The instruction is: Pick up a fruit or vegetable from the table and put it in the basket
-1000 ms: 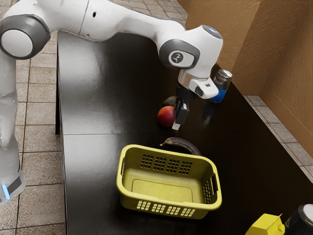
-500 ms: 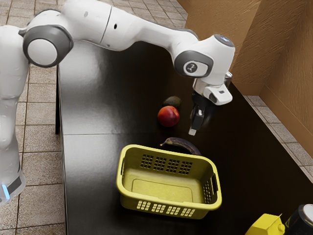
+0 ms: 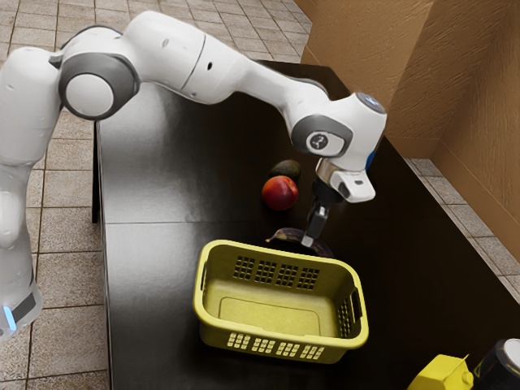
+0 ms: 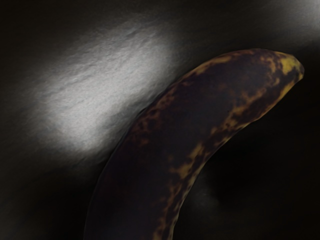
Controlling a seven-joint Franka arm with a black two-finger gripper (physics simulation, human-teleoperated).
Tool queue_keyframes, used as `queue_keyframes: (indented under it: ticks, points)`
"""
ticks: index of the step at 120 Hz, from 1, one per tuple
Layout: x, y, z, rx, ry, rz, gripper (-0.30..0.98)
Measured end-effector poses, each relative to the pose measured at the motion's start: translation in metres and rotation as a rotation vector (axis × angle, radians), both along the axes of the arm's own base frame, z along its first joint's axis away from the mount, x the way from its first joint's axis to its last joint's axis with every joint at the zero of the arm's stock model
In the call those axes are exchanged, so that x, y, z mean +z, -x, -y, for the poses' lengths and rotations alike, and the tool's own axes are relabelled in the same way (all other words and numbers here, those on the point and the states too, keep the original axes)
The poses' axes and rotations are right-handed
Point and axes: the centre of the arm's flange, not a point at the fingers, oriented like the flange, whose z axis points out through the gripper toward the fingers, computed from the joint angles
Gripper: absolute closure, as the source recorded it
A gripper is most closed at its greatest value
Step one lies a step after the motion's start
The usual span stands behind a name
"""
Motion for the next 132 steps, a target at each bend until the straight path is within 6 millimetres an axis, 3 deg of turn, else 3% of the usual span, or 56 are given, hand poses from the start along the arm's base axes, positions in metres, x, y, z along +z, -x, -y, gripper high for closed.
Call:
queue_keyframes:
  ticks: [53, 82, 102, 114, 132]
  points:
    - [-0.028, 0.002, 0.001, -0.099, 0.011, -0.016, 0.01]
    - [-0.033, 0.003, 0.001, -0.126, 0.01, -0.009, 0.45]
    - [-0.036, 0.002, 0.001, -0.127, -0.01, 0.015, 0.5]
    - [-0.024, 0.001, 0.007, -0.136, -0.019, 0.047, 0.51]
    - [0.018, -0.001, 0.024, -0.16, -0.03, 0.13, 0.52]
